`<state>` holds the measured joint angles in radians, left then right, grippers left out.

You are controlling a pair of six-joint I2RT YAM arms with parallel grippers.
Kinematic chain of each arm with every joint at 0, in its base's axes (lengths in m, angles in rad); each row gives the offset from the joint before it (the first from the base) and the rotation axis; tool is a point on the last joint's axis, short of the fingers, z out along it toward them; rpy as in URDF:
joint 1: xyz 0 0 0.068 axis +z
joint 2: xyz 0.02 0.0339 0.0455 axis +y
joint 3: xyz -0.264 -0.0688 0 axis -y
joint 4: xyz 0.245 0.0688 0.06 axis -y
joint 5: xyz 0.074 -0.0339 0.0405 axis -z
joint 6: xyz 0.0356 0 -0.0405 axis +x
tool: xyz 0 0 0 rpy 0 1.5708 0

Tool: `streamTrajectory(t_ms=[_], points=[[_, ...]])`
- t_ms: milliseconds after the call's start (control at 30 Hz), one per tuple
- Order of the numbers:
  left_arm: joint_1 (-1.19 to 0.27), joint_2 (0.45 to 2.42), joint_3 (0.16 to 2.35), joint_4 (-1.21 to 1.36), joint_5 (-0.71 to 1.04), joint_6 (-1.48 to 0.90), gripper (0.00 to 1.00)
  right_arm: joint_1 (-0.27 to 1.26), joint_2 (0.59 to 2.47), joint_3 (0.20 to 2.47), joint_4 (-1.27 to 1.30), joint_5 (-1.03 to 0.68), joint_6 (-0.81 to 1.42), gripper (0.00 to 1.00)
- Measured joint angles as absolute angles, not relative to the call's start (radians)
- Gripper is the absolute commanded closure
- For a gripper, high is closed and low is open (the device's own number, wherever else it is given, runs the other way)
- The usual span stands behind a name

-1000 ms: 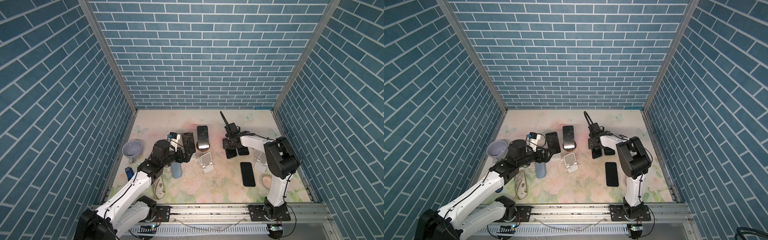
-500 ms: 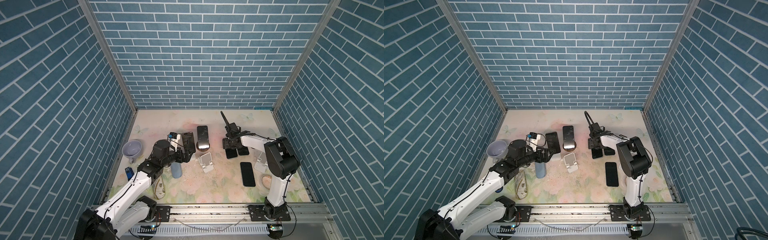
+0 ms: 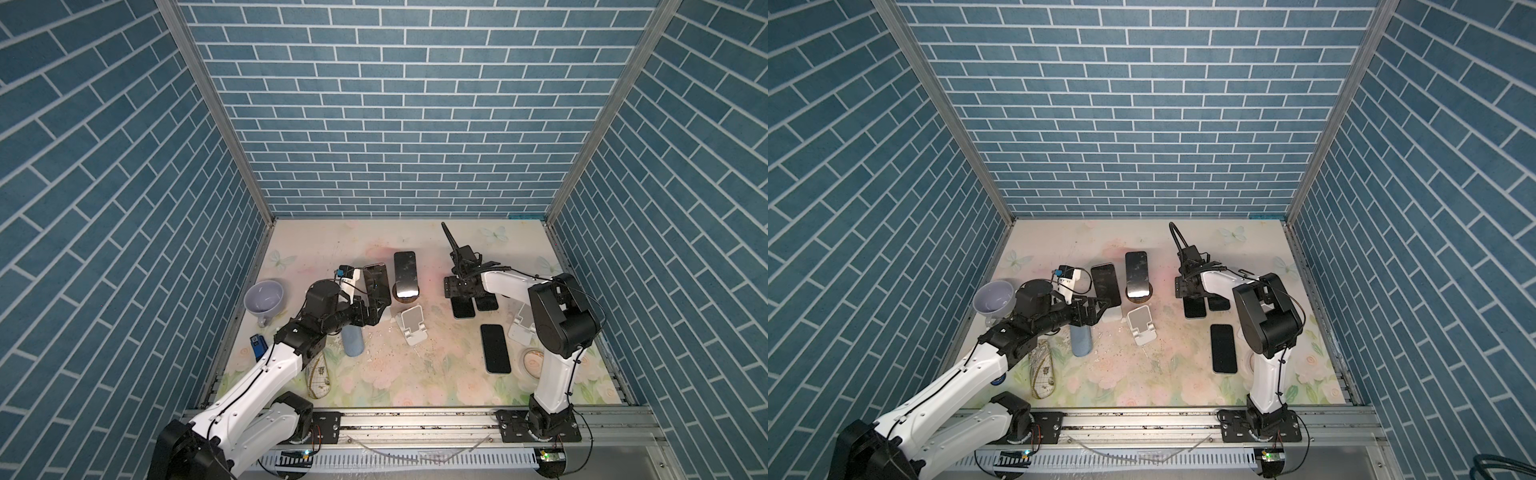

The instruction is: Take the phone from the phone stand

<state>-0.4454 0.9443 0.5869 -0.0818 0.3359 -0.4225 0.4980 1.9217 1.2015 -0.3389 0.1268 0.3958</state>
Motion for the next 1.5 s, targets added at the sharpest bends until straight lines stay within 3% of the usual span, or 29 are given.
streamTrajectory(t_ms=[233, 533, 800, 1100, 1500], points=[[-0.518, 0.886, 0.643, -0.169, 0.224, -0.434, 0.0, 0.498, 1.922, 1.201, -0.336, 0.127, 0.395, 0.12], [-0.722, 0.913, 0.744, -0.293, -0.094, -0.503, 0.0, 0.498, 1.918, 1.201, -0.333, 0.123, 0.392, 0.02], [-0.916, 1.069, 0.852, -0.424, -0.418, -0.672, 0.0, 0.498, 1.831, 1.2, -0.331, 0.109, 0.384, 0.01], [-1.068, 1.329, 1.117, -0.649, -0.662, -0.944, 0.0, 0.498, 1.691, 1.185, -0.321, 0.134, 0.361, 0.01], [-1.14, 1.52, 1.238, -0.759, -0.708, -1.208, 0.0, 0.434, 1.504, 1.123, -0.348, 0.233, 0.358, 0.02]])
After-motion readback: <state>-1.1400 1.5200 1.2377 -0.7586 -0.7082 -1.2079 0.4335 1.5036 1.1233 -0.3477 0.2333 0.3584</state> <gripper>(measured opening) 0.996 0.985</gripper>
